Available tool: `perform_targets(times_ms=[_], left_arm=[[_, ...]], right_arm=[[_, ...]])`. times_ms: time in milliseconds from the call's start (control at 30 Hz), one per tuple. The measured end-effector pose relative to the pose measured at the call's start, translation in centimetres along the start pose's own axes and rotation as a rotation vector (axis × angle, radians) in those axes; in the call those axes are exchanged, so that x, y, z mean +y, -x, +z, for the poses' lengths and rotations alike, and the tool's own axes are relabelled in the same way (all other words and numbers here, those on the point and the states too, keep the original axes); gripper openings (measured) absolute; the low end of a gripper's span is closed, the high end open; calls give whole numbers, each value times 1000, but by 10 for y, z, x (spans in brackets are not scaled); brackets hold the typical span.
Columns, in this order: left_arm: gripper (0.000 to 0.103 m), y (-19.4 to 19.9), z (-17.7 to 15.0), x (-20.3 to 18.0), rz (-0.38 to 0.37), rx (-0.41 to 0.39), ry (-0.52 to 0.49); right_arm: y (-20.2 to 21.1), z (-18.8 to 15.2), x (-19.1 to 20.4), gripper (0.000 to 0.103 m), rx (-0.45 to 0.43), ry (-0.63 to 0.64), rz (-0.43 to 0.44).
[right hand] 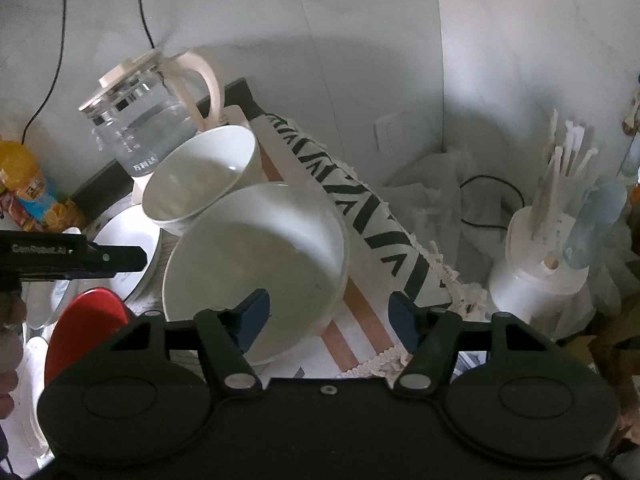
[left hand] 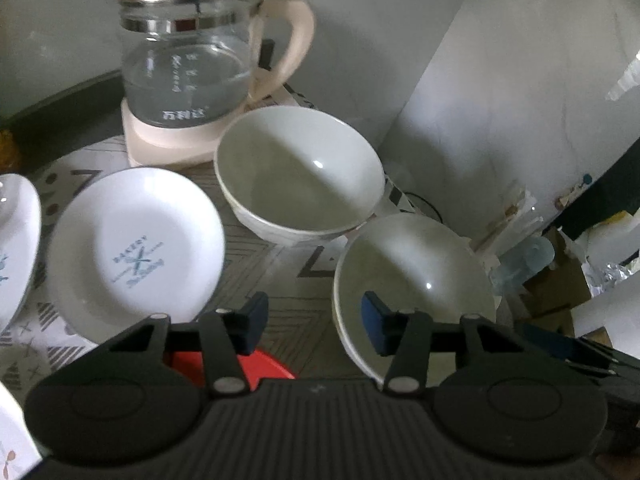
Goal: Organize plates and bowls
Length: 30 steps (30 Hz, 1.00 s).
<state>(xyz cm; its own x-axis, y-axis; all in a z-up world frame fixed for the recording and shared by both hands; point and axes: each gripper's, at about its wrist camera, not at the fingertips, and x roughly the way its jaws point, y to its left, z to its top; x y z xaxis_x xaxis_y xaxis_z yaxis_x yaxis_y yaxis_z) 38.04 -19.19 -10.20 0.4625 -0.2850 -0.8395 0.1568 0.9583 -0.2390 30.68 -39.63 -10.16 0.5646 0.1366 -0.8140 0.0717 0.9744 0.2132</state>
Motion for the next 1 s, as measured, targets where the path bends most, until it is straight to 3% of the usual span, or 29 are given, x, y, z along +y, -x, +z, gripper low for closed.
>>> perform_targets(times_ms=[67,133,300,433,700,1000], left_arm=[[49,-8,2,-1,-3,17,-7],[43,-19,4,-2,-2,45,-10],[32,-39,7,-3,-16,101,-21],[27,-50,8,-6,-19,127,-32],[11,-63,5,-10,-46,179,-37],[10,-54,3,-10,-52,165,-13]], right_arm=[[-6,1,-1,65,12,-2,-3],[-11,1,-3,58,24,-15,4],[-22,2,-4,56,41,-39,10],[-33,2,-5,41,70,-52,11],[-47,-1,-5,23,110,-74,41],[-39,2,3,20,86,-38,-2]])
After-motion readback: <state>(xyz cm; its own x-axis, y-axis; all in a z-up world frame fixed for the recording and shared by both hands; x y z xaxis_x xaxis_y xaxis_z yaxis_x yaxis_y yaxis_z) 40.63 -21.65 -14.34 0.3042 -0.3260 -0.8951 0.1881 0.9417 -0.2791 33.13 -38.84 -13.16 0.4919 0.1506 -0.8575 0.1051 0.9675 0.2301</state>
